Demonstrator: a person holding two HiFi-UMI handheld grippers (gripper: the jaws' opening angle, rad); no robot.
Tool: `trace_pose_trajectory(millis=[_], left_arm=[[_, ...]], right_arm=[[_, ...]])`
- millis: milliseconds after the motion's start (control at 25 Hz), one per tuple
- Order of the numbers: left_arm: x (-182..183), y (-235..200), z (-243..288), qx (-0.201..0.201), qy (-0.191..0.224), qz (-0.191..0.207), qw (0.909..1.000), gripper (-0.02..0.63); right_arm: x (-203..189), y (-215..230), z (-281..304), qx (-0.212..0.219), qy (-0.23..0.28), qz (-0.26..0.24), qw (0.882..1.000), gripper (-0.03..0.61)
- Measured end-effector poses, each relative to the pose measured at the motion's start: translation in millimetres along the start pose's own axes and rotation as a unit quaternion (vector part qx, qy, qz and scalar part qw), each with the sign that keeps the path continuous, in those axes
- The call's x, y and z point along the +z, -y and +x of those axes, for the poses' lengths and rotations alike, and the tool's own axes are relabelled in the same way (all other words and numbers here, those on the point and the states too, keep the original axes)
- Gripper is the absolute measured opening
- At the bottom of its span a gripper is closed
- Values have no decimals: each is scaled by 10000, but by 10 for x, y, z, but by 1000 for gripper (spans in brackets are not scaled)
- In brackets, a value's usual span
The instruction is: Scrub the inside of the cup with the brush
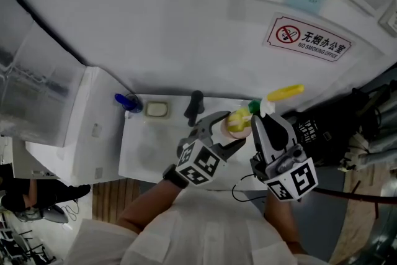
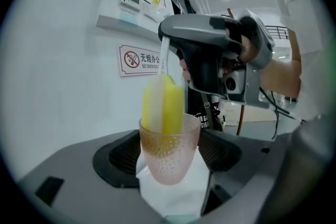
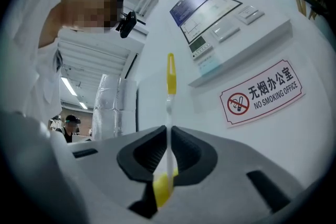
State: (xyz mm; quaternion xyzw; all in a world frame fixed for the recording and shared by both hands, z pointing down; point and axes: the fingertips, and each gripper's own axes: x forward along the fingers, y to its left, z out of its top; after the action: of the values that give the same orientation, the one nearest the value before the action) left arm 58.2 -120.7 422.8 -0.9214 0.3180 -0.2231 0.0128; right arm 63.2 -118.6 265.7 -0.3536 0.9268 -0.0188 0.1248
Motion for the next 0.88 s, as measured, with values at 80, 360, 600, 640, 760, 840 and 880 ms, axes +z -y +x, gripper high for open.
trace_pose_trajectory(millis=[80, 360, 600, 640, 760, 840, 880], left_arm=[[56, 5, -13, -10, 83, -25, 10000, 339], [149, -6, -47, 24, 227, -32, 9997, 339], [3, 30, -7, 13, 128, -96, 9999, 339], [-2, 35, -3, 10, 139, -107, 9998, 339], [6, 48, 11, 9, 198, -105, 9997, 339], [25, 49, 23, 12, 261, -95, 9996, 339], [35, 45, 30, 17, 291, -90, 9995, 339]], right_arm=[[-108, -1, -1, -16, -118, 75, 9999, 29], [-439, -41, -25, -49, -520, 162, 9985, 29], [-88, -48, -56, -62, -177, 46, 9998, 29], [-20, -47, -62, -52, -104, 28, 9999, 29], [-4, -42, -63, -13, -107, -8, 9999, 29], [-136, -42, -60, 8, -274, 9, 9996, 29], [-219, -45, -61, 21, -374, 14, 9993, 29]])
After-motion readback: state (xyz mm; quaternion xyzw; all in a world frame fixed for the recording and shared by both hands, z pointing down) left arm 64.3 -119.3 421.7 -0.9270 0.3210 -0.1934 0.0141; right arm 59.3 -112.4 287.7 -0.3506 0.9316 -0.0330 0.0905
